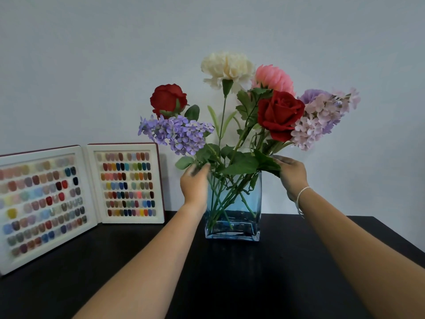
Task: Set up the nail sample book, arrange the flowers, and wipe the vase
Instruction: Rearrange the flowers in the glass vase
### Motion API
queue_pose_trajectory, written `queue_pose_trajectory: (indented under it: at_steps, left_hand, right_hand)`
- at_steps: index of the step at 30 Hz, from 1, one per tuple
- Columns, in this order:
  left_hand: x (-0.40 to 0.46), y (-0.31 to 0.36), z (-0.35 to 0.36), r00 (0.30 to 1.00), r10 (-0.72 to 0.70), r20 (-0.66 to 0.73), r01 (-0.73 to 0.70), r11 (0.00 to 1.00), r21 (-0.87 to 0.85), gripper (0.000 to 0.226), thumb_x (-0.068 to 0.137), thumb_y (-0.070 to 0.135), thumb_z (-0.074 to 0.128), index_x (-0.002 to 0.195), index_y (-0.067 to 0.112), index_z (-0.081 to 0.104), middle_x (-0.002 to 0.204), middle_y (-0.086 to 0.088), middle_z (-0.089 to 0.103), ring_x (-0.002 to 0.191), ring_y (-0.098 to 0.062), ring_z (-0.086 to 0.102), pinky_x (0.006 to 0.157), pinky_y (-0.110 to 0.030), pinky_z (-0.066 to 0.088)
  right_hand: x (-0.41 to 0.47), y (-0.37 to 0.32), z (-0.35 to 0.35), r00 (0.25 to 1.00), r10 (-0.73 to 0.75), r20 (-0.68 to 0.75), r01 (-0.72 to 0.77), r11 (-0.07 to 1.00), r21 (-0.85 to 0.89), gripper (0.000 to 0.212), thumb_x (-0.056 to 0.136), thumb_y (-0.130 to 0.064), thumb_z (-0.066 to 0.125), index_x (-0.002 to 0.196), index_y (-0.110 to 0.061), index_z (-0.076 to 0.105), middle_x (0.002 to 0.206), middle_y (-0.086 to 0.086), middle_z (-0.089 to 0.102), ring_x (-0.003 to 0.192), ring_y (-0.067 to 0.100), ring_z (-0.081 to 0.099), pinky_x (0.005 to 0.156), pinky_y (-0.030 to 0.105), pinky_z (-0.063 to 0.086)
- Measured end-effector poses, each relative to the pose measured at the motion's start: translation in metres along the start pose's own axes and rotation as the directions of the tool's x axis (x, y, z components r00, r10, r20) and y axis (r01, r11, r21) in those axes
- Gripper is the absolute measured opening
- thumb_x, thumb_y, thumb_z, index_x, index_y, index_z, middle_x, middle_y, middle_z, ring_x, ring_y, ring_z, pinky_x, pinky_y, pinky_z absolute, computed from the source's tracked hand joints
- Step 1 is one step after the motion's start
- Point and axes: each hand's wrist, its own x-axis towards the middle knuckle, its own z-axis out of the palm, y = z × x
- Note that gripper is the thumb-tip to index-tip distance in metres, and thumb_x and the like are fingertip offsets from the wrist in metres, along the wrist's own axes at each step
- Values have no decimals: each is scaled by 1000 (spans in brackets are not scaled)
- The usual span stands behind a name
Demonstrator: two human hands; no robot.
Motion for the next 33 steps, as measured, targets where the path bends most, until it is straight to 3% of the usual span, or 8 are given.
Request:
queue_pose_trajectory:
  at_steps: [8,13,16,20,25,28,31,33]
  left_hand:
    - [7,-4,-8,994,-29,-102,25,999,-40,8,83,13,62,91,12,62,79,10,62,76,-2,58,60,-6,41]
    - [8,-6,-9,1000,9,-3,-9,994,113,21,85,12,59,103,4,65,91,1,63,86,-11,56,68,-15,40]
    - [9,-4,-8,999,-16,39,10,990,142,20,85,11,59,103,6,64,93,1,62,90,-12,54,73,-20,38]
    - [13,-2,-15,988,-106,108,95,990,108,11,83,13,60,88,22,62,89,9,62,82,-1,53,68,-16,37]
    - [20,2,-18,987,-88,134,88,996,8,19,82,15,59,86,34,58,90,15,60,87,3,51,75,-23,36]
    - [24,4,-18,988,-60,142,59,998,10,14,83,20,62,92,30,60,92,14,62,83,6,54,77,-17,39]
    - [27,3,-19,992,-37,120,32,999,36,28,83,18,63,110,14,60,100,3,63,89,-2,56,86,-20,38]
    - [28,2,-19,991,-36,126,30,998,49,30,83,19,62,112,11,60,102,1,63,89,-3,56,85,-18,39]
  right_hand:
    - [2,1,-1,1000,5,-1,-5,1000,10,26,82,-12,63,104,1,65,93,8,65,83,23,62,79,25,48]
    - [1,2,1,1000,1,-10,-1,1000,5,26,82,-15,63,104,-1,65,89,9,65,65,11,57,49,5,42]
    - [1,1,1,1000,8,-17,-8,1000,12,27,82,-14,63,105,0,65,93,9,64,73,15,59,58,11,44]
    - [0,0,-1,1000,3,-5,-4,1000,-10,28,82,-16,64,105,0,65,91,10,65,60,8,54,50,6,42]
    - [1,-1,-1,1000,16,0,-16,1000,2,29,81,-14,64,106,0,64,91,7,64,69,9,60,71,18,46]
    - [1,-1,0,1000,14,-5,-14,1000,-9,28,81,-16,65,105,-1,65,88,9,65,60,8,56,54,8,44]
    - [1,0,0,1000,26,-6,-26,999,19,27,81,-15,65,104,-1,65,90,9,65,66,11,59,61,12,46]
    - [0,-1,1,999,31,-10,-31,999,13,27,81,-15,65,104,-1,65,88,9,65,63,8,58,50,7,43]
